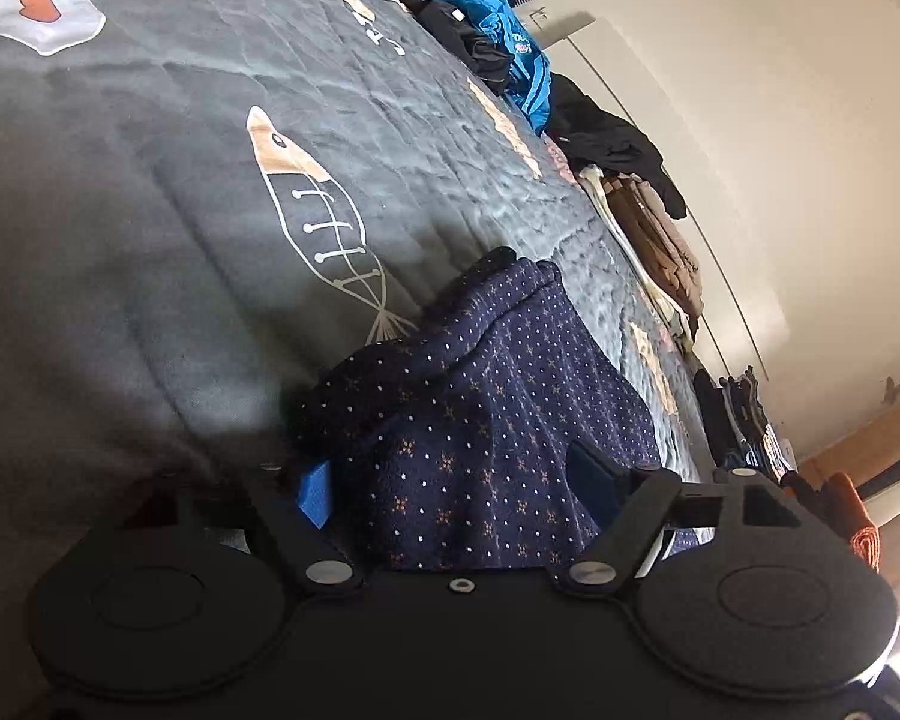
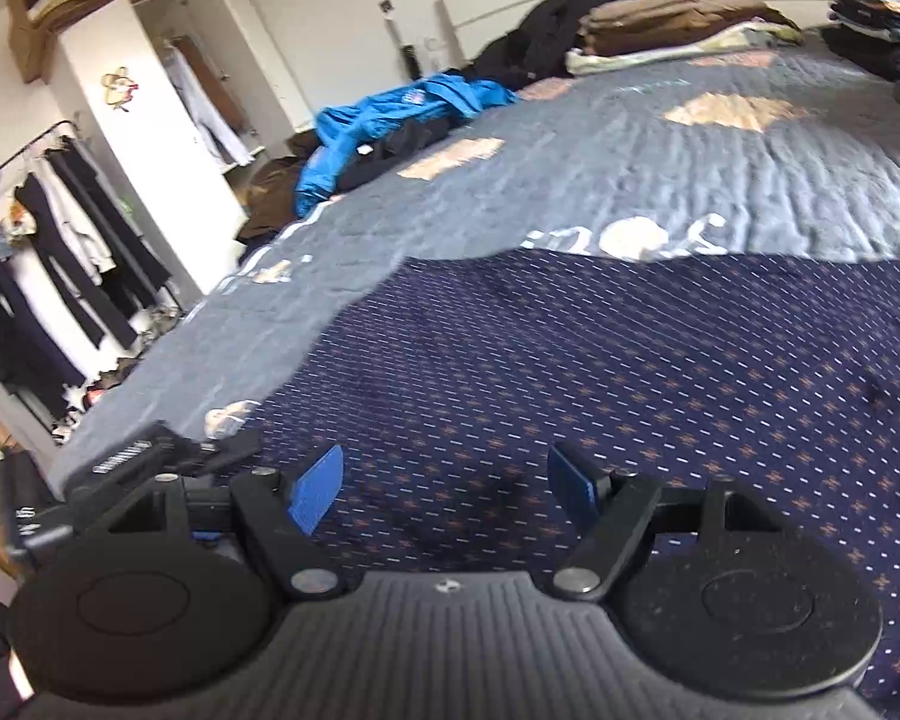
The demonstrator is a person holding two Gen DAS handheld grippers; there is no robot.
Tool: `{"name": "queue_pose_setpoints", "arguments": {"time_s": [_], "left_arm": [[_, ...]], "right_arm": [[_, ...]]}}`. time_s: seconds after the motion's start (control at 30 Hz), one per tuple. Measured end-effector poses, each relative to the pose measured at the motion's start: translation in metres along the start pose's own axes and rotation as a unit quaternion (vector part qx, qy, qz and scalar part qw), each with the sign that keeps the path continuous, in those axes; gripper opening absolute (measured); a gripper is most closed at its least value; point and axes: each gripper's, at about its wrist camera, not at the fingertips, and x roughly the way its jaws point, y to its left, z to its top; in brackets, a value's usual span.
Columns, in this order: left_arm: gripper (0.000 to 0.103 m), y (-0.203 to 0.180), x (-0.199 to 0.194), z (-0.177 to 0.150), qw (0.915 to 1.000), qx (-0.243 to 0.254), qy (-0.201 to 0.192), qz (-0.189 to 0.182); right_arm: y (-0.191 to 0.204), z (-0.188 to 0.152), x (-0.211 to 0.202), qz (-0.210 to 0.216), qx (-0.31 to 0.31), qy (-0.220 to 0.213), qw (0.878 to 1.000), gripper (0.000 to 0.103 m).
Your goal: Fold clothes
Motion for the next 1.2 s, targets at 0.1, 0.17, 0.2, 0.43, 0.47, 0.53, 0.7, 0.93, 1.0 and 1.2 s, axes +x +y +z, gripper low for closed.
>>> {"name": "queue_pose_setpoints", "arguments": {"time_s": [0.1,0.17,0.2,0.43,0.47,0.53,0.7,0.93,1.0,1.2], "left_arm": [[0.075,-0.002,0.002,-0.001,1.0,0.004,-0.002,0.003],[0.075,-0.004,0.003,-0.001,1.0,0.008,-0.004,0.005],[0.075,-0.004,0.003,-0.002,0.9999,0.009,-0.004,0.005],[0.041,-0.003,-0.002,-0.004,0.9995,0.009,-0.02,0.024],[0.038,-0.002,-0.003,-0.004,0.9994,0.009,-0.022,0.024],[0.033,-0.003,-0.004,-0.004,0.9993,0.018,-0.026,0.022],[0.043,-0.008,0.002,-0.004,0.9992,0.02,-0.018,0.031],[0.029,-0.02,0.004,-0.005,0.9981,0.047,-0.026,0.031],[0.027,-0.028,0.0,-0.005,0.9971,0.064,-0.031,0.027],[0.028,-0.041,-0.013,-0.003,0.9949,0.095,-0.031,0.009]], "right_arm": [[0.015,0.002,-0.007,0.016,-0.008,-0.009,1.0,0.075],[0.024,0.002,-0.012,0.018,-0.017,-0.011,1.0,0.075],[0.028,0.002,-0.014,0.018,-0.022,-0.011,1.0,0.075],[0.038,-0.001,-0.028,0.02,-0.029,-0.004,0.999,0.075],[0.036,-0.002,-0.029,0.019,-0.026,-0.004,0.999,0.075],[0.031,-0.003,-0.031,0.015,-0.021,-0.005,1.0,0.075],[0.019,-0.006,-0.036,0.006,-0.008,-0.008,1.0,0.075],[0.004,-0.01,-0.042,-0.004,0.005,-0.012,1.0,0.076],[0.002,-0.01,-0.044,-0.005,0.007,-0.014,1.0,0.076],[-0.005,-0.008,-0.051,-0.003,0.019,-0.024,1.0,0.076]]}}
